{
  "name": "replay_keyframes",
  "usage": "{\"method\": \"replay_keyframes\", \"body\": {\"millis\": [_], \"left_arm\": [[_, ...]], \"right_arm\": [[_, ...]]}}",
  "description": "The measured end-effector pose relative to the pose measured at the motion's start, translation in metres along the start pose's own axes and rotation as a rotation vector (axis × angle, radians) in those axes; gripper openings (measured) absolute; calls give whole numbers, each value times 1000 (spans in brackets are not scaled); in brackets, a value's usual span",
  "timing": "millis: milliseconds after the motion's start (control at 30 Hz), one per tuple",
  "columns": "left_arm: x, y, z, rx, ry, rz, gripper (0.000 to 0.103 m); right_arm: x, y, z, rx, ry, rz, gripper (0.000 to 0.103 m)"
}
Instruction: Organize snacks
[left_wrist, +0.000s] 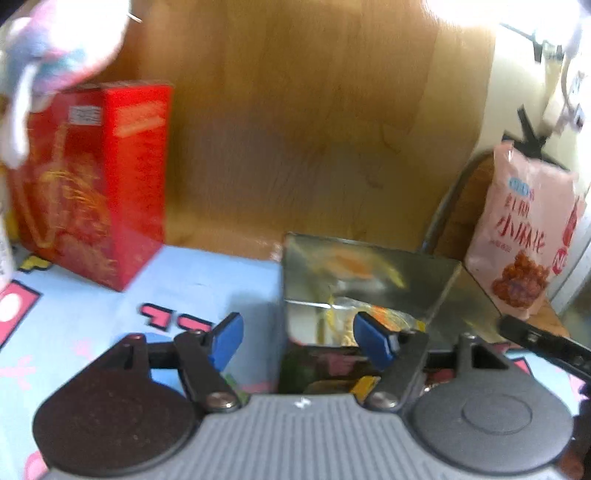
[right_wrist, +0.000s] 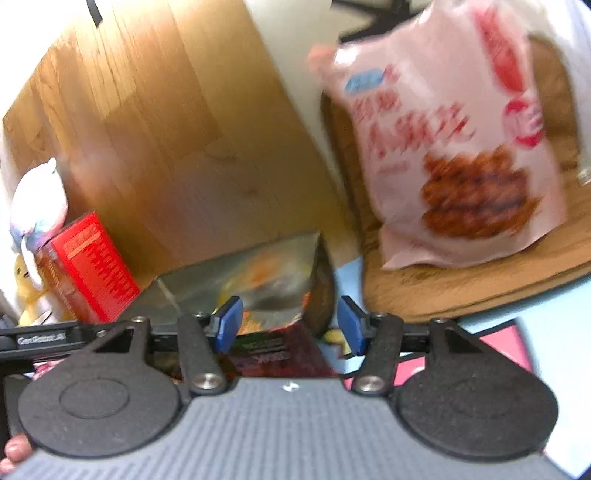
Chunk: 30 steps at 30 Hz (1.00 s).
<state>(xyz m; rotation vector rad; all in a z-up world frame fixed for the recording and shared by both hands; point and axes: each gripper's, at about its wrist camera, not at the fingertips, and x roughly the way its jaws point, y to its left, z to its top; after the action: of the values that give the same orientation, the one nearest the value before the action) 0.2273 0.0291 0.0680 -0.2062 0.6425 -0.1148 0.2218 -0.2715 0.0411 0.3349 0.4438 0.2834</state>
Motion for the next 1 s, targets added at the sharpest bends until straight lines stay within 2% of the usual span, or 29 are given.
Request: {"method": "replay_keyframes", "body": {"millis": [67,133,267,367,467,500,567,600,700,867,1000], "left_arm": [[-19,9,-11,-21,-28,-24,68],[-33,10,-24,-16,-31,-53,68],[-34,-8,-54,54,25,-135,67],[-25,-30,-73,124,77,-168,69],[-24,-44,-91,181,83,-74,69],[-26,-40,-93,151,99,-84,67],[-29,-26,-94,63,162,-176,57],[-33,-22,-96,41,169,-193,57],[-51,-22,-112,56,137,-176,58],[-77,-26,-136,81,110,-163,58],[-93,-31,-148,127,97,-118,58]], "right_arm": [[-16,-10,-7,31,6,13,60],[-26,-17,-18,63,56,34,60],[-23,-19,-43,140,211,130,60],[-13,-10,-54,178,283,179,59],[-5,2,-63,181,318,218,56],[-9,8,-65,171,304,196,56],[-19,19,-67,128,302,171,57],[-24,21,-70,126,302,169,57],[-38,21,-81,135,304,201,57],[-68,27,-99,124,259,196,57],[-87,35,-111,75,228,187,57]]}}
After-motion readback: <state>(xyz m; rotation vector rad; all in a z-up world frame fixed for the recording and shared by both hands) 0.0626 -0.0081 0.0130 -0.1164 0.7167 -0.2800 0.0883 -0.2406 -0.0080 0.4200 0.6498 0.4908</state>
